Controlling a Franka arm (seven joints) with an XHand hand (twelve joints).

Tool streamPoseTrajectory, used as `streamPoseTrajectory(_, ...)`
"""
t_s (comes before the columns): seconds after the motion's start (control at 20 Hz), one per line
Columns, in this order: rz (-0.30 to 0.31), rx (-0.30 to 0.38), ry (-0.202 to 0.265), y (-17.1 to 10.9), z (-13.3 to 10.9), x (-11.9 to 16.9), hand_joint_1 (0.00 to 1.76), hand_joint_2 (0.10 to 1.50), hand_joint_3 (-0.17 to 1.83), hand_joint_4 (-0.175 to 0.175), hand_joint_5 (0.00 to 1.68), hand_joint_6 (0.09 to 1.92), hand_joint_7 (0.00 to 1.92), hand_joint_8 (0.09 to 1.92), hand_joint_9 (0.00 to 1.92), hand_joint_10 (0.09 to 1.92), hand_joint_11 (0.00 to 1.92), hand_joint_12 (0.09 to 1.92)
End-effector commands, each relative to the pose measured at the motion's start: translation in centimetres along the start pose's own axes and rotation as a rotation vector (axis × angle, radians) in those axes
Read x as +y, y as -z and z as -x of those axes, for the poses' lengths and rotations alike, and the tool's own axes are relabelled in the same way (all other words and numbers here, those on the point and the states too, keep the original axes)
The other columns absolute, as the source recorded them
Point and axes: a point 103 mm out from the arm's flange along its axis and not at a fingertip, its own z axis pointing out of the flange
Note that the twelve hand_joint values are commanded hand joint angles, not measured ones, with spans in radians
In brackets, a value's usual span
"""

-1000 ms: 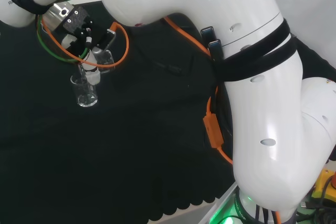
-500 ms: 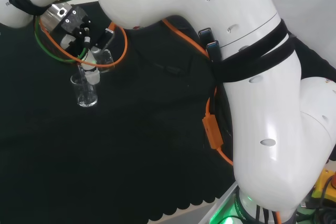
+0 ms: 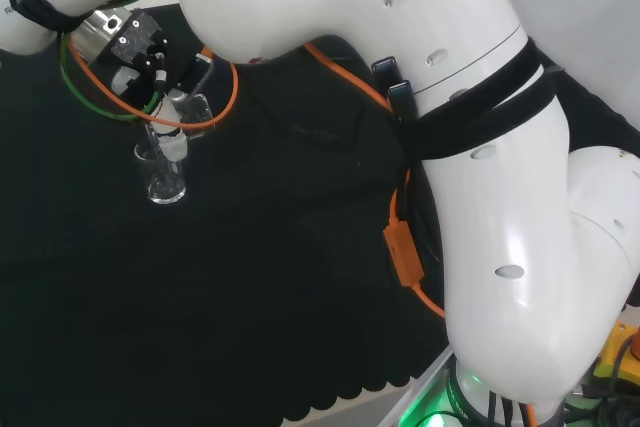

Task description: Pour the water from the handheld beaker into the one on the table.

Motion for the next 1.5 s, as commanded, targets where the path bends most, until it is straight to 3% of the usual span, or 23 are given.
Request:
streamPoseTrajectory(0.05,-0.005,-0.004,-0.001,0.05,-0.03,0.01,1.32,0.72,0.45,-0.175,1.42,0.29,1.51,0.15,1.64,0.09,1.21,0.82)
streamPoseTrajectory(1.5,0.003,0.000,0.006,0.04,0.28,-0.38,1.32,0.72,0.44,-0.175,1.42,0.30,1.51,0.15,1.64,0.09,1.21,0.82)
